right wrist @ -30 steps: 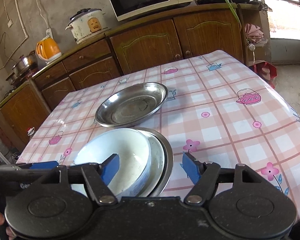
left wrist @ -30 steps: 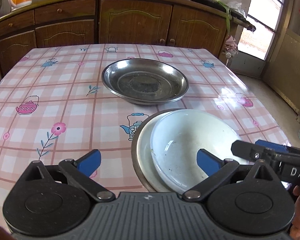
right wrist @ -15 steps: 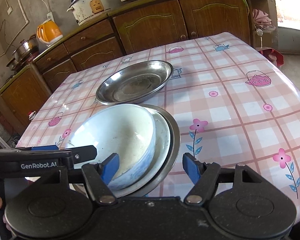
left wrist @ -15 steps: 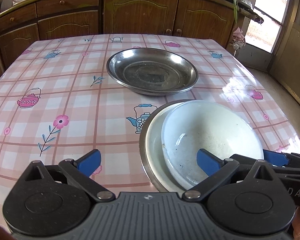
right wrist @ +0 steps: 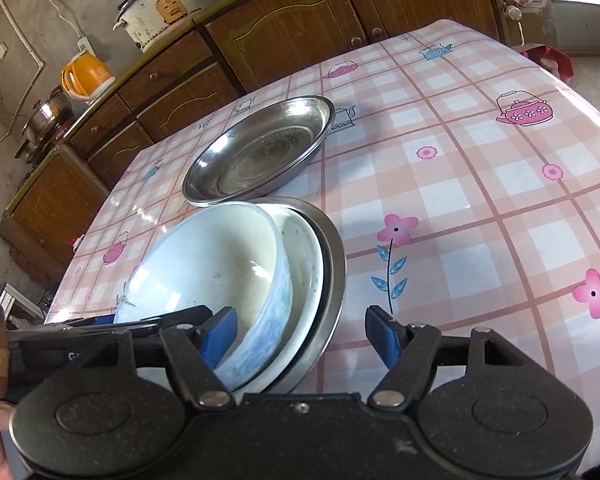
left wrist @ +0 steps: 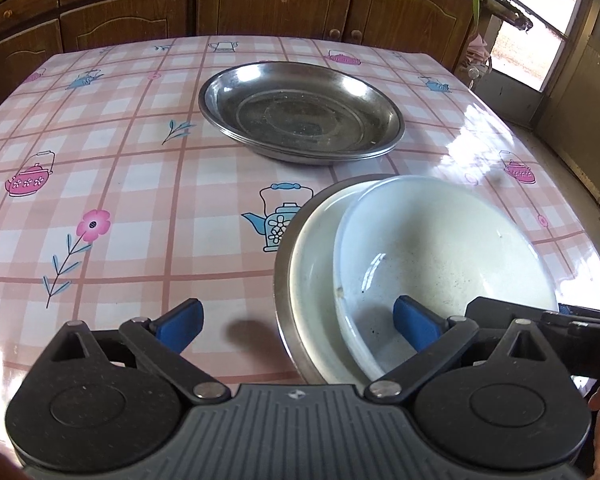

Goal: Organize plates and bowls

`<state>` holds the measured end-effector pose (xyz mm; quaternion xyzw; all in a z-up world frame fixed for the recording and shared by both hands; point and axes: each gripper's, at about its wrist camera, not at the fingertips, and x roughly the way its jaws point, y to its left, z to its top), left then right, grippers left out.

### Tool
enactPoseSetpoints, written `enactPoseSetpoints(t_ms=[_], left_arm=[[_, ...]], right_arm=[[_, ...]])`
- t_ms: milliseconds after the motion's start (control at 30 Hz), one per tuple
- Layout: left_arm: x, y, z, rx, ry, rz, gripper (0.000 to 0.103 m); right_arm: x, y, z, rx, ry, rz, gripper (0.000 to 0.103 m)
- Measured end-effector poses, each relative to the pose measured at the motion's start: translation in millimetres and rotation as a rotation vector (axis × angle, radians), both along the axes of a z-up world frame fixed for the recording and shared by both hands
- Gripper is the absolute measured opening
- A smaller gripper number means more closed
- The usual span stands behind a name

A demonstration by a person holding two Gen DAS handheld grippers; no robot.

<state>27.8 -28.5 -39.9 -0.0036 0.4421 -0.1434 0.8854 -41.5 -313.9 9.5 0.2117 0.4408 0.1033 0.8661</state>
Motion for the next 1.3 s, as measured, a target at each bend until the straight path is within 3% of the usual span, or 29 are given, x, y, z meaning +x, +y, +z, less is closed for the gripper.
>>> enactPoseSetpoints(t_ms=[333,400,433,467,500,567,667,933,1300], left_arm=[[17,1,-9,-0.109,0.016,-0.068,0.102],[17,0,-8,-0.124,0.010,-0.101,0.098],[16,0,-7,-0.135,0.007,-0.113,0.090],[14,-2,-6,-0.161,0.004,-0.139,0.076],[13,-3,-5,-0.178,0.004,-0.152,0.071],[10,-5,-5,-0.168,-0.010,-0.153,0.070],[10,-3,-4,-0.185,0.000,-0.131,0.064],[7,-1,-2,-0.191,0.034,-0.105,0.063],[-13,12,16,-0.189,0.015,-0.079,0.063]], right_arm=[[11,-2,-12,0.066,-0.022,-0.015,0.085],[13,-2,-11,0.061,-0.018,-0.002,0.086],[13,-2,-11,0.061,-0.015,0.001,0.086],[14,-2,-11,0.071,-0.012,0.006,0.085],[14,-1,-11,0.072,-0.009,0.008,0.081],[14,0,-12,0.118,0.004,0.030,0.064],[12,9,-9,0.059,-0.001,0.047,0.062],[6,14,-5,0.029,0.009,0.054,0.061],[-10,24,15,0.026,-0.015,0.090,0.061]])
